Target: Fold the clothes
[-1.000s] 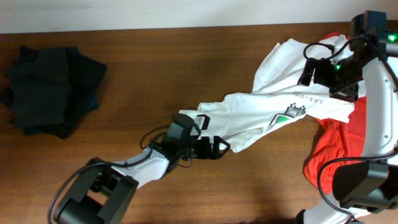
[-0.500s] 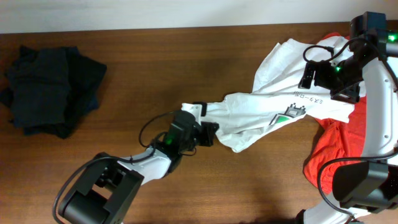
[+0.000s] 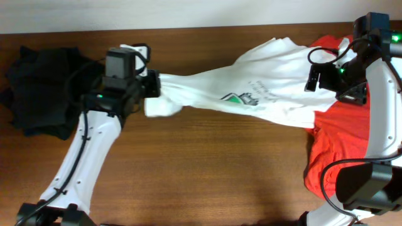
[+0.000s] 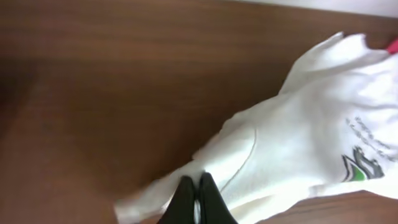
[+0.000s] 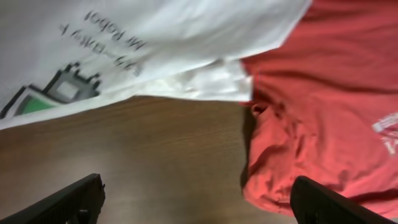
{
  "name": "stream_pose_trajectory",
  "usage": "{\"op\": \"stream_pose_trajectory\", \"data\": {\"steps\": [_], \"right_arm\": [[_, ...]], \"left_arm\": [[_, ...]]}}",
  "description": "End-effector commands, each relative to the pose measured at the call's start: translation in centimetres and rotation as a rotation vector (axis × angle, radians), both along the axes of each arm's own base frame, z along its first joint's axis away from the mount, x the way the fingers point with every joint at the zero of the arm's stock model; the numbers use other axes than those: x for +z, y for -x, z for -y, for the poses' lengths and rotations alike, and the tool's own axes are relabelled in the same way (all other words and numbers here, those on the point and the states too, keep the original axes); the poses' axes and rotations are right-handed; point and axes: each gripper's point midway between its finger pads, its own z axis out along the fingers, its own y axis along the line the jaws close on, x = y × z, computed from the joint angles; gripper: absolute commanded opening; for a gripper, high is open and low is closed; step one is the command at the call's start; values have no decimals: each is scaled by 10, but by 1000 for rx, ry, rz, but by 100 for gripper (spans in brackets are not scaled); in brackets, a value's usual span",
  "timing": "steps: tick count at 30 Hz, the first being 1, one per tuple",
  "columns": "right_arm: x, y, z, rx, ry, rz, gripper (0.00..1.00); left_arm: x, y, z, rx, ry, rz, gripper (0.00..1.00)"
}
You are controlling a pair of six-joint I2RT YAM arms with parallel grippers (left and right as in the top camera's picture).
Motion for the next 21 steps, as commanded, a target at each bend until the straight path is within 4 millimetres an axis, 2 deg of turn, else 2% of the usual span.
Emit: {"op": "stream_pose_trajectory", "data": {"steps": [1,3,6,9,10,11,12,13,17,21], "right_arm": [[-1,3,10,-5,46,-12,99],[-10,5,14,-6,69,-45,99],[-34,7,18,-7,79,-100,99],[-64,9,17,-5,72,-134,65],[-77,11,17,-4,68,-150,48],[-91,13,16,-3,66,-162,36],[-104,14,16,-3,65,-166,30],[-122,12,17,-4,68,-152,30],[-163,4,18,-7,77,-92,30],[-189,0,19,-9,88,-40,30]], "left_arm": [[17,-5,-37,72,-27,41,1],[36,-10,-60,125,-23,85,1],[72,-18,-80,174,-18,164,1],[89,-24,-95,196,-46,217,1],[90,-24,-101,213,-55,220,1],[90,-24,-104,218,-59,220,1],[91,-25,-109,215,-76,229,1],[95,-27,-115,222,-97,249,1],[111,-44,-126,245,-150,350,1],[100,-74,-129,250,-149,393,1]]}}
